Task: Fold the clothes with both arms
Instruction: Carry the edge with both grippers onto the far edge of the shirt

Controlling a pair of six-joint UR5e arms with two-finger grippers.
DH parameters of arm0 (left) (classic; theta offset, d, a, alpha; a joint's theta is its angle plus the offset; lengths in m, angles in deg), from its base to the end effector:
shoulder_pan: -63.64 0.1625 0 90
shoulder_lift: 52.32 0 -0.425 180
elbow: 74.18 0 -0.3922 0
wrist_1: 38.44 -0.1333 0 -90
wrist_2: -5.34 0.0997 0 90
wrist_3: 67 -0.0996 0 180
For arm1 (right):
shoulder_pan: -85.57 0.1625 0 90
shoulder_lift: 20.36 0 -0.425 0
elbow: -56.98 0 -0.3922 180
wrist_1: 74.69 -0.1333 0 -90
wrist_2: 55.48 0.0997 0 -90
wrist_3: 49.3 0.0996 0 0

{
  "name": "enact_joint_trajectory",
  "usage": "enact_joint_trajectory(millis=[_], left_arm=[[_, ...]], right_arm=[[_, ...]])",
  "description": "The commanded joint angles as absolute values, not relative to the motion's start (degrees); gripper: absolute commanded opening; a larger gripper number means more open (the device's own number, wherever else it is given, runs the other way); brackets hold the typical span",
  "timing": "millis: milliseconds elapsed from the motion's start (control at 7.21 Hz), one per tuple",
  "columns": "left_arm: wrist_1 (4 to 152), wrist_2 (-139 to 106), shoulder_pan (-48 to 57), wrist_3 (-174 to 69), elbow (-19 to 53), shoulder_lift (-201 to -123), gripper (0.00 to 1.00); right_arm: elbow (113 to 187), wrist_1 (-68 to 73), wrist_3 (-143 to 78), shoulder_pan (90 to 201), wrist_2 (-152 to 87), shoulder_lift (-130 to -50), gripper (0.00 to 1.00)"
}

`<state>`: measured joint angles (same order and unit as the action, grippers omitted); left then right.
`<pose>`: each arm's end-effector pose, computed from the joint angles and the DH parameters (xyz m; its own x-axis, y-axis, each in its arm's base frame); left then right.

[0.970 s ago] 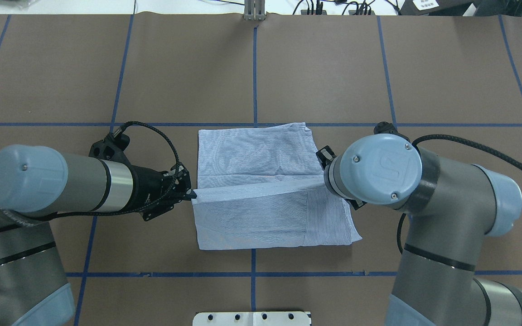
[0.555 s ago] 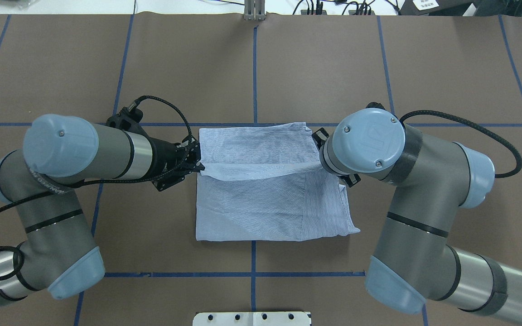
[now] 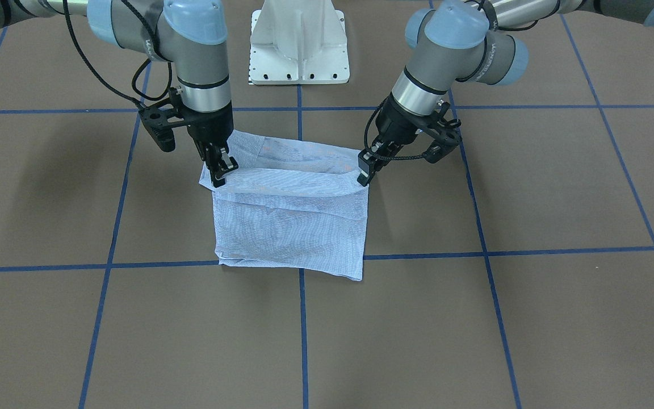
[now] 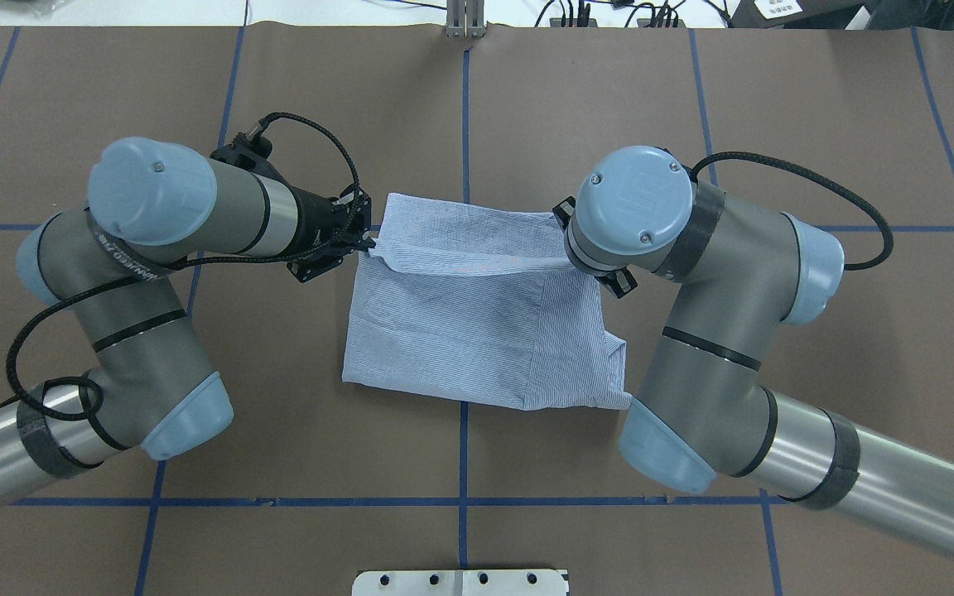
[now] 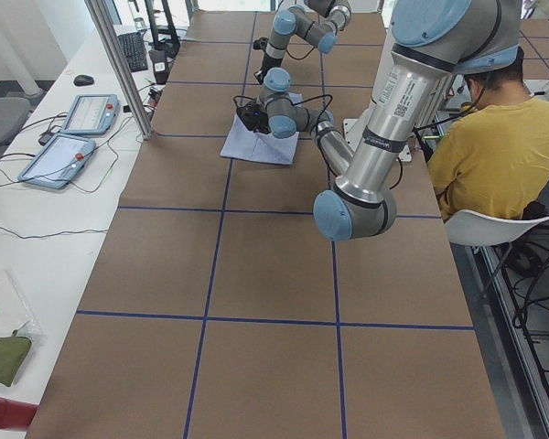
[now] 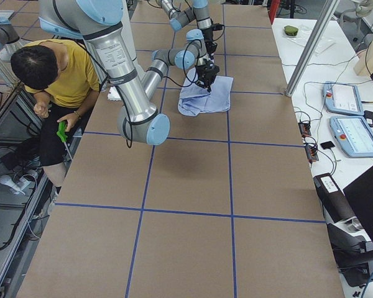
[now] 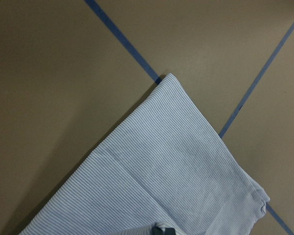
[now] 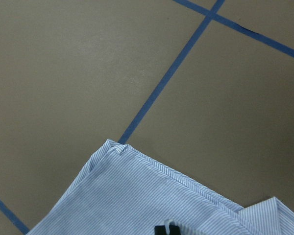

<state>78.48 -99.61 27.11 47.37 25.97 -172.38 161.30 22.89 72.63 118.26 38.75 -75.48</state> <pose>0.4501 -0.4673 0.2227 0.1260 -0.5894 -0.7979 0.4787 0.7406 -0.4715 -0.4704 -0.4516 0.2223 0.2709 0.8006 0.5345 -0.7549 0.5212 -0.3981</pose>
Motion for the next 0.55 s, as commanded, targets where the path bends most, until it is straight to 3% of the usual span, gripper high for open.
enact_joint_trajectory(millis=[0,416], left_arm=[[81.8,-99.5,25.8,46.4,19.0,-175.9,0.00],[91.4,-97.5,25.2,46.5,5.9,-180.2,0.00]], right_arm=[[154.5,17.0,71.3,119.9,39.2,-74.7,0.00],[149.1,13.5,70.5,121.5,40.8,-72.9,0.00]])
